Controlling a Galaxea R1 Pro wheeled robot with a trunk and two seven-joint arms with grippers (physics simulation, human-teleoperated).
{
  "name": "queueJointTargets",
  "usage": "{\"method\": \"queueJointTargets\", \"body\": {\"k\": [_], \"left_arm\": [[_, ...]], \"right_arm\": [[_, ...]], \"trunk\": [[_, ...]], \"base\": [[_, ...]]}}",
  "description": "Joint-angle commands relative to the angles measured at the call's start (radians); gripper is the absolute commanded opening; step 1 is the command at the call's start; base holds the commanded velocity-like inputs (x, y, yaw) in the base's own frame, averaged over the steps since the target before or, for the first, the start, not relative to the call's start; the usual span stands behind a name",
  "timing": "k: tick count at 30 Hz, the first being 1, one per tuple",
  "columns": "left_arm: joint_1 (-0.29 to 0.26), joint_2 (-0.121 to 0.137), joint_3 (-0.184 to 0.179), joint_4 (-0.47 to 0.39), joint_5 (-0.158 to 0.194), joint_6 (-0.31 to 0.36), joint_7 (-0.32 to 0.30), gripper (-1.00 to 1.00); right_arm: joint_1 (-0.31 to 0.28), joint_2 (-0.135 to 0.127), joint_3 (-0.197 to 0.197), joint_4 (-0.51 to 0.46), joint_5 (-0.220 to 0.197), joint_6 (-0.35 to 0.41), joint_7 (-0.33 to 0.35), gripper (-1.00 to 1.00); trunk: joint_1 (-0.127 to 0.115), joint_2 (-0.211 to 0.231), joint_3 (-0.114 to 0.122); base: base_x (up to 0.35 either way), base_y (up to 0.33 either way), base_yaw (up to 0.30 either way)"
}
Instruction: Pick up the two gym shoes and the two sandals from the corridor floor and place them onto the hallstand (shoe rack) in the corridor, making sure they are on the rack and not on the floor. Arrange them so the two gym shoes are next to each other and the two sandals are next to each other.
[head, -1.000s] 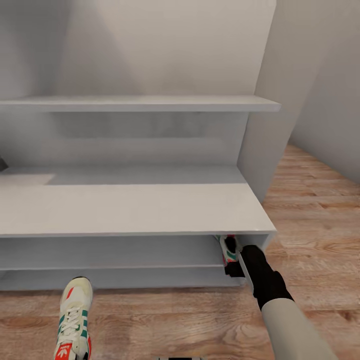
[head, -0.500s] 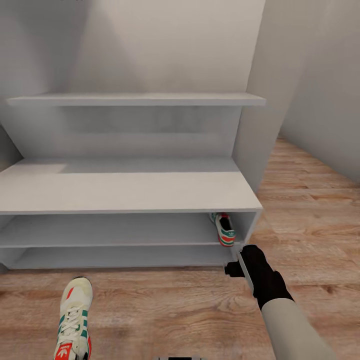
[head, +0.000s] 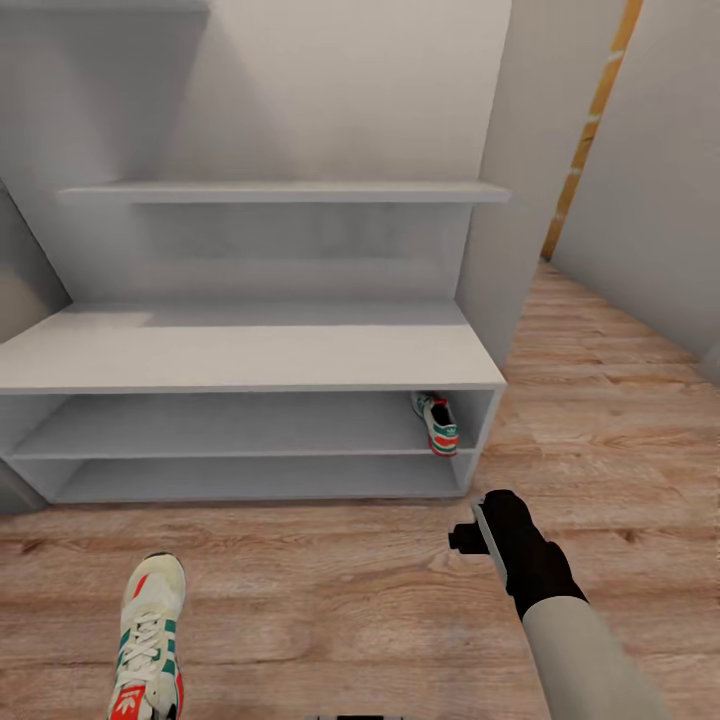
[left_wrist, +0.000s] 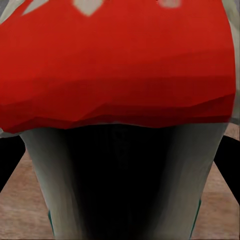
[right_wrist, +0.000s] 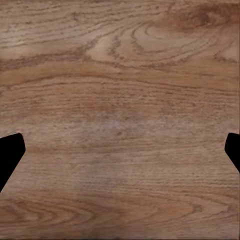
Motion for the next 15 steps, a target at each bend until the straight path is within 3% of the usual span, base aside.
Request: {"method": "queueJointTargets", "body": {"k": [1,5,9,11,15], "left_arm": [[0.000,0.000,0.000,0.000,0.000,0.000,0.000,-1.00],[0.000,0.000,0.000,0.000,-0.001,0.000,0.000,-1.00],[0.000,-0.001,-0.003,0.000,-0.002,0.000,-0.001,-1.00],[-0.001,-0.001,-0.004,0.000,-0.003,0.000,-0.001,-1.00],[-0.001,-0.001,-0.007,0.000,-0.004,0.000,-0.001,-1.00]], "right_arm": [[0.000,0.000,0.000,0.000,-0.001,0.000,0.001,1.00],[0.001,0.001,-0.002,0.002,-0.003,-0.002,0.006,1.00],[0.003,-0.001,-0.003,0.003,-0.005,-0.059,0.008,1.00],[0.003,-0.003,-0.004,0.002,-0.005,-0.144,0.008,1.00],[0.003,-0.005,-0.004,0.002,-0.004,-0.439,0.007,1.00]], "trunk": [[0.000,0.000,0.000],[0.000,0.000,0.000],[0.000,0.000,0.000],[0.000,0.000,0.000],[0.000,0.000,0.000]], "base": [[-0.337,0.000,0.000],[-0.337,0.000,0.000],[-0.337,0.000,0.000],[-0.336,0.000,0.000],[-0.265,0.000,0.000]]}}
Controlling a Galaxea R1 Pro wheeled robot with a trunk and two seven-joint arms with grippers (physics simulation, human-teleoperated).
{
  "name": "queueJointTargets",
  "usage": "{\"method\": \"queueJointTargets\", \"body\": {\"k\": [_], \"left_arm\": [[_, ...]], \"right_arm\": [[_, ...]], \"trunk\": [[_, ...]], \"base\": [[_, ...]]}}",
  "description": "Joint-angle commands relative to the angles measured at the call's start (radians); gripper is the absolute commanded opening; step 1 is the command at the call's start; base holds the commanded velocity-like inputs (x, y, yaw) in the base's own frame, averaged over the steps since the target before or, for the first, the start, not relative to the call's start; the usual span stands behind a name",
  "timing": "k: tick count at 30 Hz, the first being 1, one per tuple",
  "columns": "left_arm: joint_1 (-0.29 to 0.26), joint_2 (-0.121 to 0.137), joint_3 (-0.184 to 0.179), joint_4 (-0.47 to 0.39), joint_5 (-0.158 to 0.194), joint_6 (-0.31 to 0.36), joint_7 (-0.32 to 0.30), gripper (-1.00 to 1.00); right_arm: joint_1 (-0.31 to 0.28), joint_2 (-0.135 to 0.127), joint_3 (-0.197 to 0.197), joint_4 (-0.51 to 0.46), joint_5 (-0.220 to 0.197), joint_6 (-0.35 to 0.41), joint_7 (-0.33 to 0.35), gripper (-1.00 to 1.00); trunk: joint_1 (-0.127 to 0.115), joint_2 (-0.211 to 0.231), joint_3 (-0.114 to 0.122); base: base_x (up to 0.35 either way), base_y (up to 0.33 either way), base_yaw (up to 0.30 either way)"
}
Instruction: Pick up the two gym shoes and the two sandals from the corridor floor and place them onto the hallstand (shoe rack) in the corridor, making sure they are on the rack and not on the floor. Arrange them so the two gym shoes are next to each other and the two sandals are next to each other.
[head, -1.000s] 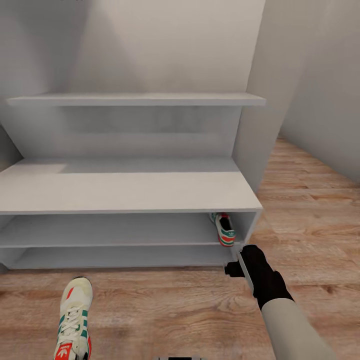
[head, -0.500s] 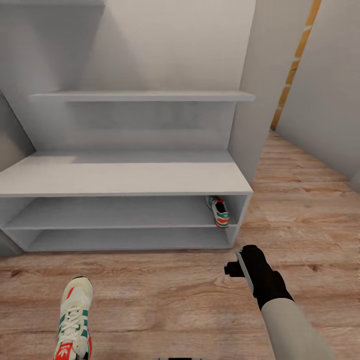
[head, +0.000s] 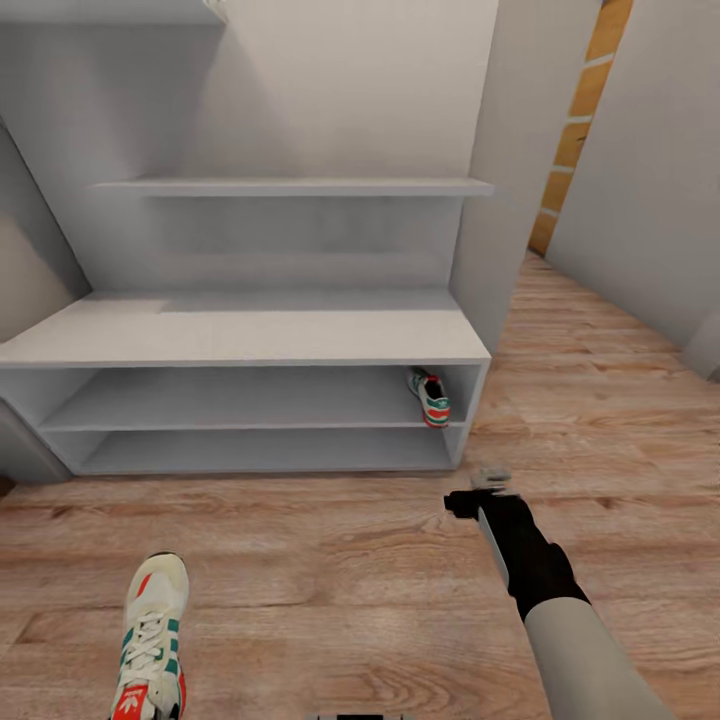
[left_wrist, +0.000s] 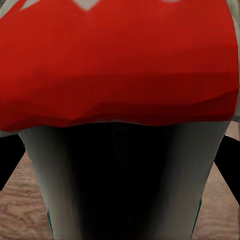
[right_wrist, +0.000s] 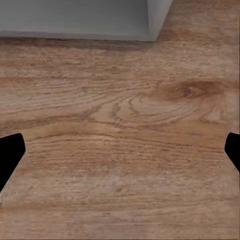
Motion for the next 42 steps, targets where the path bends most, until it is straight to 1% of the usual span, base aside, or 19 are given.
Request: {"method": "queueJointTargets", "body": {"k": [1,3,4,5,6,7,8,9,10,12,16,18,19,23,27,29,32,36,42], "left_arm": [[0.000,0.000,0.000,0.000,0.000,0.000,0.000,-1.00],[-0.001,0.000,-0.001,0.000,-0.001,0.000,0.000,-1.00],[-0.001,0.000,-0.001,0.000,-0.001,0.000,0.000,-1.00],[-0.001,0.000,-0.001,0.000,-0.001,0.000,0.000,-1.00],[-0.001,0.000,-0.001,0.000,-0.001,0.000,0.000,-1.00],[-0.001,0.000,-0.001,0.000,-0.002,0.000,0.000,-1.00],[-0.001,0.000,-0.001,0.000,-0.002,0.000,0.000,-1.00],[-0.001,0.000,-0.001,0.000,-0.002,0.000,0.000,-1.00],[-0.001,0.000,-0.002,0.000,-0.003,0.000,0.000,-1.00],[-0.013,-0.012,-0.014,0.011,0.006,0.011,-0.008,-1.00],[-0.035,-0.035,-0.038,0.034,0.006,0.034,-0.008,-1.00],[-0.046,-0.030,-0.044,0.045,0.006,0.045,-0.008,-1.00],[-0.052,-0.024,-0.038,0.051,0.006,0.051,-0.007,-1.00],[-0.029,-0.003,-0.013,0.028,0.005,0.028,-0.006,-1.00],[-0.007,-0.002,0.010,0.014,0.005,0.006,-0.006,-1.00],[0.004,-0.002,0.011,0.014,0.005,-0.006,-0.006,-1.00],[0.021,-0.002,0.011,0.014,0.005,-0.022,-0.006,-1.00],[0.044,-0.002,0.010,0.014,0.005,-0.045,-0.007,-1.00],[0.045,-0.002,0.010,0.018,0.005,-0.066,-0.007,-1.00]], "right_arm": [[0.000,0.000,0.000,0.000,0.000,-0.044,0.000,1.00],[0.000,-0.001,0.000,0.000,0.002,-0.180,0.000,1.00],[0.000,-0.001,0.000,0.001,0.002,-0.208,0.000,1.00],[0.000,-0.002,0.000,0.001,0.002,-0.262,0.000,1.00],[0.000,-0.002,0.000,0.001,0.002,-0.288,0.000,1.00],[0.001,-0.002,0.000,0.001,0.002,-0.344,0.000,1.00],[0.001,-0.002,0.000,0.001,0.002,-0.374,0.000,1.00],[0.004,-0.002,0.000,0.002,0.003,-0.435,0.000,1.00],[0.009,-0.002,0.000,0.003,0.003,-0.520,0.001,1.00],[0.020,-0.014,-0.012,0.014,-0.009,-0.528,-0.011,1.00],[0.042,-0.037,-0.035,0.037,-0.031,-0.550,-0.033,1.00],[0.054,-0.048,-0.046,0.048,-0.019,-0.550,-0.033,1.00],[0.059,-0.042,-0.040,0.053,-0.013,-0.544,-0.027,1.00],[0.082,-0.019,-0.018,0.076,0.008,-0.522,-0.006,1.00],[0.105,0.003,0.005,0.099,0.013,-0.500,-0.005,1.00],[0.114,0.015,0.016,0.110,0.012,-0.488,-0.005,1.00],[0.114,0.017,0.033,0.127,0.010,-0.473,-0.005,1.00],[0.114,0.017,0.034,0.150,0.009,-0.474,-0.006,1.00],[0.114,0.016,0.032,0.183,0.009,-0.483,-0.010,1.00]], "trunk": [[0.000,0.000,0.000],[0.000,0.000,0.000],[0.000,0.000,0.000],[0.000,0.000,0.000],[0.000,0.000,0.000],[0.000,0.000,0.000],[0.000,0.000,0.000],[0.000,0.000,0.000],[0.000,0.000,0.000],[0.000,0.000,0.000],[0.000,0.000,0.000],[0.000,0.000,0.000],[0.000,0.000,0.000],[0.000,0.000,0.000],[0.000,0.000,0.000],[0.000,0.000,0.000],[0.000,0.000,0.000],[0.000,0.000,0.000],[0.000,0.000,0.000]], "base": [[-0.153,0.000,0.000],[-0.081,0.000,0.000],[-0.050,0.000,0.000],[-0.032,0.000,0.000],[-0.026,0.000,0.000],[-0.016,0.000,0.000],[-0.013,0.000,0.000],[-0.008,0.000,0.000],[-0.004,0.000,0.000],[0.000,0.000,0.000],[0.000,0.000,0.000],[0.000,0.000,0.000],[0.000,0.000,0.000],[0.000,0.000,0.000],[0.000,0.000,0.000],[0.000,0.000,0.000],[0.000,0.000,0.000],[0.000,0.000,0.000],[0.000,0.000,0.000]]}}
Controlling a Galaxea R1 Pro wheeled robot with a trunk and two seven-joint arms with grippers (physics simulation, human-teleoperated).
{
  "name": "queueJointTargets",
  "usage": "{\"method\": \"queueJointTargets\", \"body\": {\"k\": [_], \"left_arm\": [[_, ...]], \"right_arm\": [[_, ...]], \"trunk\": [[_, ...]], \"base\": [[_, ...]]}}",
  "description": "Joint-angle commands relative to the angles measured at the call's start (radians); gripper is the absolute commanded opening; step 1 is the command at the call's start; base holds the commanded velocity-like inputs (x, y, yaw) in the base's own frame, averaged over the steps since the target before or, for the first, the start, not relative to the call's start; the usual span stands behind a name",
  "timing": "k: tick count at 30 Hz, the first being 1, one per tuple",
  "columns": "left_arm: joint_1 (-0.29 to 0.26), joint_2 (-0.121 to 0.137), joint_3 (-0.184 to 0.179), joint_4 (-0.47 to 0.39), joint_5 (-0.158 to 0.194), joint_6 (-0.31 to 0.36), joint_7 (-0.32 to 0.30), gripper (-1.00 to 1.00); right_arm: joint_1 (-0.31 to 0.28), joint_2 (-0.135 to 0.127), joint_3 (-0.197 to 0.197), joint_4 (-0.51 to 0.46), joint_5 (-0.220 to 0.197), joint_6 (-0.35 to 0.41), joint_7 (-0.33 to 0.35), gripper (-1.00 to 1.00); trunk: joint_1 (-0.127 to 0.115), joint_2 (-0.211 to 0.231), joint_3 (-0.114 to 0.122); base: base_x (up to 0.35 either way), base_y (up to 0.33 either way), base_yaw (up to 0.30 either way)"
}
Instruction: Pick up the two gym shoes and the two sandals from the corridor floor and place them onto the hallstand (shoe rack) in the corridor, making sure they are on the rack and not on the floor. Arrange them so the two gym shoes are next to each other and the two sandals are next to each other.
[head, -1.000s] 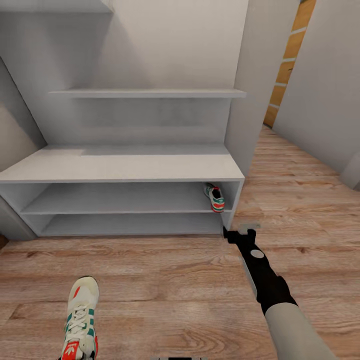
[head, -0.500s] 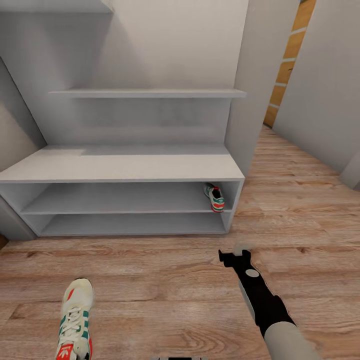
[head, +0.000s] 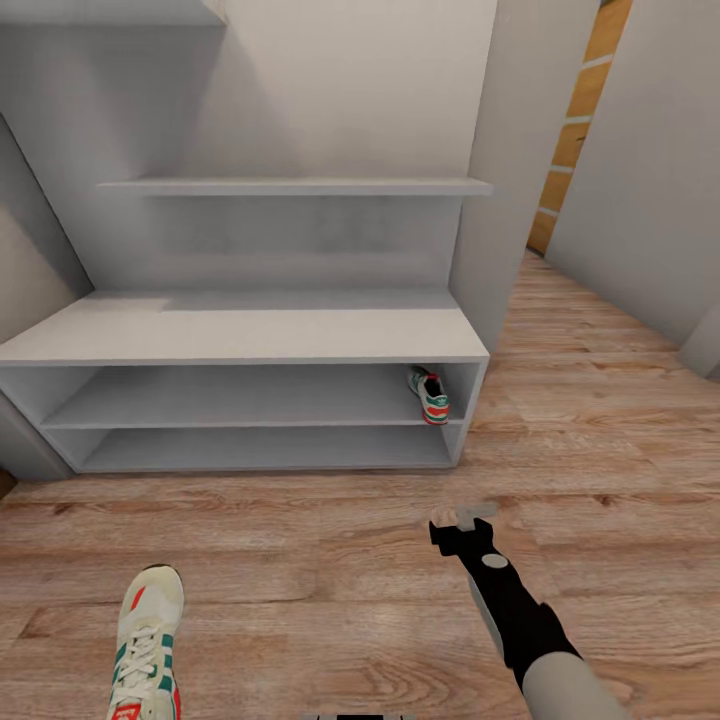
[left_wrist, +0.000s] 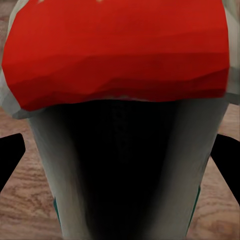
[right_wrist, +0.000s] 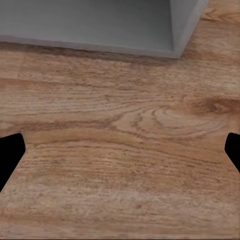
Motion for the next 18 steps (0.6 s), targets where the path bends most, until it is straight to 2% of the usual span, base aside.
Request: {"method": "queueJointTargets", "body": {"k": [1,7,8,12,13,15,18], "left_arm": [[0.000,0.000,0.000,0.000,0.000,0.000,0.001,-1.00],[-0.001,0.000,0.000,0.001,0.000,0.000,0.001,-1.00],[-0.001,0.000,0.000,0.001,0.000,0.000,0.001,-1.00],[-0.001,0.000,0.000,0.002,0.000,0.000,0.001,-1.00],[-0.001,0.000,0.000,0.002,0.000,0.000,0.001,-1.00],[-0.001,0.000,0.000,0.002,0.000,0.000,0.001,-1.00],[-0.001,0.000,0.000,0.002,0.000,0.000,0.001,-1.00]], "right_arm": [[0.000,-0.001,-0.001,0.006,0.000,0.000,0.000,1.00],[0.000,-0.028,-0.003,0.040,-0.002,-0.004,-0.001,1.00],[0.000,-0.037,-0.003,0.174,-0.002,-0.005,-0.001,1.00],[0.000,-0.051,-0.004,0.183,-0.003,-0.008,-0.001,1.00],[0.000,-0.059,-0.004,0.190,-0.003,-0.017,-0.001,1.00],[0.000,-0.107,-0.005,0.241,-0.005,-0.081,-0.002,1.00],[0.000,-0.121,-0.013,0.261,-0.017,-0.120,-0.003,1.00]], "trunk": [[0.000,0.000,0.000],[0.000,0.000,0.000],[0.000,0.000,0.000],[0.000,0.000,0.000],[0.000,0.000,0.000],[0.000,0.000,0.000],[0.000,0.000,0.000]], "base": [[0.000,0.000,0.000],[0.000,0.000,0.000],[0.000,0.000,0.000],[0.000,0.000,0.000],[0.000,0.000,0.000],[0.000,0.000,0.000],[0.000,0.000,0.000]]}}
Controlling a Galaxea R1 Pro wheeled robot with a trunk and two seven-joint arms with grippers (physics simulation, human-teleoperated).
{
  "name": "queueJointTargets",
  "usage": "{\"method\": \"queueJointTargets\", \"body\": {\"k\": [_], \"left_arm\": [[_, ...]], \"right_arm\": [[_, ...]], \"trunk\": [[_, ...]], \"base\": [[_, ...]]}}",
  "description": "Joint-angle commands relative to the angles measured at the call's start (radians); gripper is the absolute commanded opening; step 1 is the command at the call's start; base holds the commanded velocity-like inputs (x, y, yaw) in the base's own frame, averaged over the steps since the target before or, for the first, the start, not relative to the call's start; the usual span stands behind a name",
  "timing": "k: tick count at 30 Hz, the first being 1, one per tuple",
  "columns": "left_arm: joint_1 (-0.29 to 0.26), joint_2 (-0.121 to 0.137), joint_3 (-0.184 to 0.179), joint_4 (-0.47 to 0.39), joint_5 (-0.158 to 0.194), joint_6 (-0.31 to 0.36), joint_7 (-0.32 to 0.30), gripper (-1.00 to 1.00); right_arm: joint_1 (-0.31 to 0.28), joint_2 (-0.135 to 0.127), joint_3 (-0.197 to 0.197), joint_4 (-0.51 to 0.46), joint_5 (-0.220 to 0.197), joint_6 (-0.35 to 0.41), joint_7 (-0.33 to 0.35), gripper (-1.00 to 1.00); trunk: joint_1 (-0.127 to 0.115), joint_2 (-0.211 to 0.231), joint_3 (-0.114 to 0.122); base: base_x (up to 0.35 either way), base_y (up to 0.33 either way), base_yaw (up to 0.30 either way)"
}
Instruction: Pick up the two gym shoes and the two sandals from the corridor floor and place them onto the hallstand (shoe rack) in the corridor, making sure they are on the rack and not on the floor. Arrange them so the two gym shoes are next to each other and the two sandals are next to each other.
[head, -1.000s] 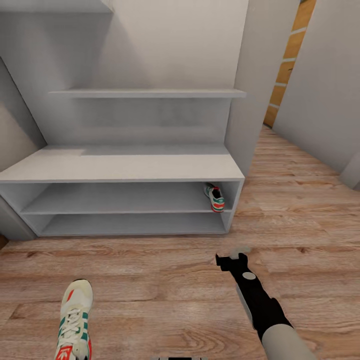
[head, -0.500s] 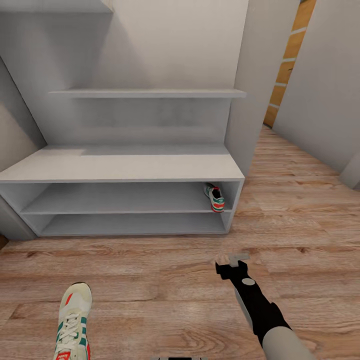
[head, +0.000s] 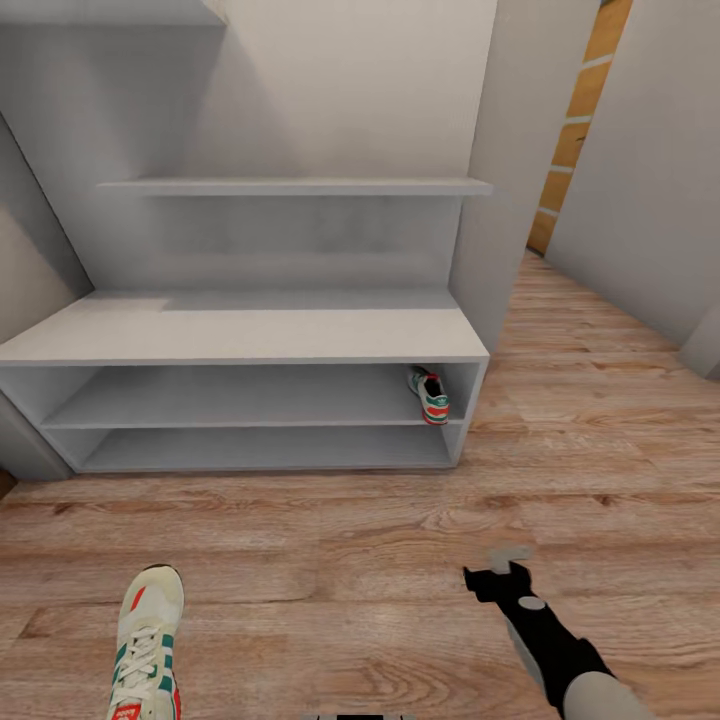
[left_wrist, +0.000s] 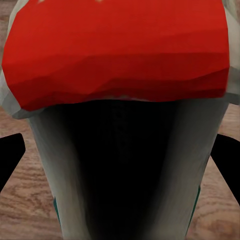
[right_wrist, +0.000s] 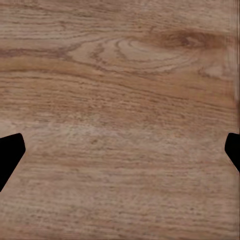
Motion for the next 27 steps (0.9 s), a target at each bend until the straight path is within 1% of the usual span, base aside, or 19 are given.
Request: {"method": "queueJointTargets", "body": {"k": [1,4,5,6,7,8,12,13,15,16,18,19,20,21,22,24,26,27], "left_arm": [[0.000,0.000,0.000,0.000,0.000,0.000,0.001,-1.00],[0.000,0.000,0.000,0.000,-0.001,0.000,0.001,-1.00],[0.000,0.000,0.000,0.000,0.000,0.000,0.001,-1.00],[0.000,0.000,0.000,0.000,0.000,0.000,0.001,-1.00],[0.000,0.000,0.000,0.000,0.000,0.000,0.001,-1.00],[0.000,0.000,0.000,0.000,0.000,0.000,0.002,-1.00],[0.000,0.000,0.000,0.000,-0.001,0.000,0.001,-1.00],[0.000,0.000,0.000,0.000,-0.001,0.000,0.001,-1.00],[0.000,0.000,0.000,0.000,-0.001,0.000,0.001,-1.00],[0.000,0.000,0.000,0.000,-0.001,0.000,0.001,-1.00],[0.000,0.000,0.000,0.000,-0.001,0.000,0.001,-1.00],[0.000,0.000,-0.001,0.000,-0.002,0.000,0.001,-1.00],[0.000,0.000,-0.001,0.000,-0.002,0.000,0.001,-1.00],[-0.001,0.000,-0.001,0.000,-0.002,0.000,0.001,-1.00],[0.000,0.000,-0.001,0.000,-0.002,0.000,0.001,-1.00],[-0.001,-0.001,-0.001,0.000,-0.002,0.000,0.001,-1.00],[-0.001,-0.001,-0.001,0.000,-0.002,0.000,0.001,-1.00],[-0.001,-0.001,-0.002,0.003,-0.002,0.000,0.001,-1.00]], "right_arm": [[0.000,-0.003,-0.006,0.003,-0.006,-0.007,0.000,1.00],[0.000,-0.032,-0.065,0.014,-0.041,-0.028,0.000,1.00],[0.000,-0.038,-0.076,0.015,-0.045,-0.030,0.000,1.00],[0.000,-0.050,-0.095,0.017,-0.050,-0.036,0.000,1.00],[0.000,-0.056,-0.104,0.018,-0.051,-0.040,0.001,1.00],[0.000,-0.069,-0.120,0.020,-0.054,-0.052,0.001,1.00],[0.000,-0.099,-0.151,0.023,-0.058,-0.094,0.000,1.00],[0.000,-0.103,-0.154,0.023,-0.059,-0.098,0.000,1.00],[0.000,-0.121,-0.165,0.029,-0.064,-0.110,0.000,1.00],[0.000,-0.124,-0.167,0.033,-0.065,-0.111,0.000,1.00],[0.000,-0.139,-0.174,0.049,-0.065,-0.115,0.000,1.00],[0.000,-0.159,-0.189,0.066,-0.066,-0.126,0.000,1.00],[0.000,-0.166,-0.195,0.072,-0.066,-0.133,0.000,1.00],[0.000,-0.178,-0.213,0.082,-0.066,-0.152,0.000,1.00],[0.000,-0.183,-0.224,0.086,-0.066,-0.164,0.000,1.00],[0.000,-0.195,-0.279,0.098,-0.066,-0.217,0.000,1.00],[0.000,-0.198,-0.310,0.101,-0.066,-0.243,0.000,1.00],[0.000,-0.200,-0.339,0.103,-0.066,-0.264,0.000,1.00]], "trunk": [[0.000,0.000,0.000],[0.000,0.000,0.000],[0.000,0.000,0.000],[0.000,0.000,0.000],[0.000,0.000,0.000],[0.000,0.000,0.000],[0.000,0.000,0.000],[0.000,0.000,0.000],[0.000,0.000,0.000],[0.000,0.000,0.000],[0.000,0.000,0.000],[0.000,0.000,0.000],[0.000,0.000,0.000],[0.000,0.000,0.000],[0.000,0.000,0.000],[0.000,0.000,0.000],[0.000,0.000,0.000],[0.000,0.000,0.000]], "base": [[0.000,0.000,0.000],[0.000,0.000,0.000],[0.000,0.000,0.000],[0.000,0.000,0.000],[0.000,0.000,0.000],[0.000,0.000,0.000],[0.000,0.000,0.000],[0.000,0.000,0.000],[0.000,0.000,0.000],[0.000,0.000,0.000],[0.000,0.000,0.000],[0.000,0.000,0.000],[0.000,0.000,0.000],[0.000,0.000,0.000],[0.000,0.000,0.000],[0.000,0.000,0.000],[0.000,0.000,0.000],[0.000,0.000,0.000]]}}
